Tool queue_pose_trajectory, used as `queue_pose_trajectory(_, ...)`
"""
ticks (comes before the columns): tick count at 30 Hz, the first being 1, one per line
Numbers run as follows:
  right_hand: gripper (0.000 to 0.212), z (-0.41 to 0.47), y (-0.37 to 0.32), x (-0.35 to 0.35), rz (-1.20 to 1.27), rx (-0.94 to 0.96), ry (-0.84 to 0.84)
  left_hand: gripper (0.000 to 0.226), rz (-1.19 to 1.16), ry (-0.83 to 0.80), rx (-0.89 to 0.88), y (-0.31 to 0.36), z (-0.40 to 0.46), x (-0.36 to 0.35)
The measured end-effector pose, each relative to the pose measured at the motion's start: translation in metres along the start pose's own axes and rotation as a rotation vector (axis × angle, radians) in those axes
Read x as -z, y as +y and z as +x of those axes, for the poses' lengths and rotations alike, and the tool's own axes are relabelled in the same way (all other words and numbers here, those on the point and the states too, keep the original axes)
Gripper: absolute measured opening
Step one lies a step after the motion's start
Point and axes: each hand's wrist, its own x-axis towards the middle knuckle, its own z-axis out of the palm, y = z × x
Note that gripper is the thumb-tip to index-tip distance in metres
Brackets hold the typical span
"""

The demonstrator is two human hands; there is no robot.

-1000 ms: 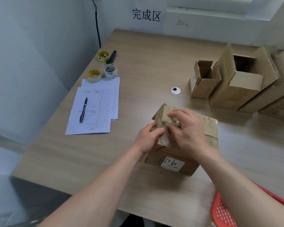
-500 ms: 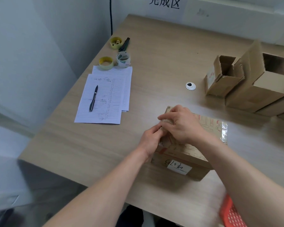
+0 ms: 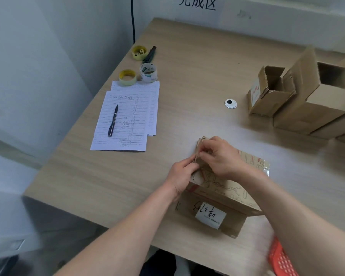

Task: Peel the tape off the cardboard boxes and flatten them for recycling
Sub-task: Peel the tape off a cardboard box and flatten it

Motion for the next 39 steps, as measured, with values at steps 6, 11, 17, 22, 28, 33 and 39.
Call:
queue_pose_trajectory(6, 0.014, -0.013, 0.017, -0.017, 0.197, 0.000, 0.037, 0.037, 0.090, 0.061, 0.032, -0.016, -0.001, -0.001)
queue_pose_trajectory(11, 0.007, -0.023, 0.025, -0.037, 0.181, 0.004, 0.050, 0.028, 0.162, 0.062, 0.049, -0.033, -0.005, 0.002)
queue_pose_trajectory(17, 0.025, -0.028, 0.038, -0.047, 0.546, -0.067, 0.133, 0.033, 0.322, 0.065, 0.004, -0.035, -0.005, 0.001)
queue_pose_trajectory(22, 0.024, -0.032, 0.043, -0.040, 1.039, -0.310, 0.454, 0.035, 0.393, 0.025, -0.001, -0.032, -0.009, -0.001)
queue_pose_trajectory(28, 0.027, -0.043, 0.046, -0.044, 0.629, -0.211, 0.439, 0.031, 0.485, 0.120, -0.031, -0.029, -0.005, -0.011)
queue_pose_trajectory(33, 0.029, -0.044, 0.048, -0.056, 0.181, -0.102, 0.461, 0.041, 0.680, 0.146, -0.059, -0.032, 0.000, -0.015)
queue_pose_trajectory(39, 0.012, -0.063, 0.085, -0.042, 0.630, -0.457, 0.614, 0.027, 0.639, 0.143, -0.020, -0.029, 0.001, -0.020)
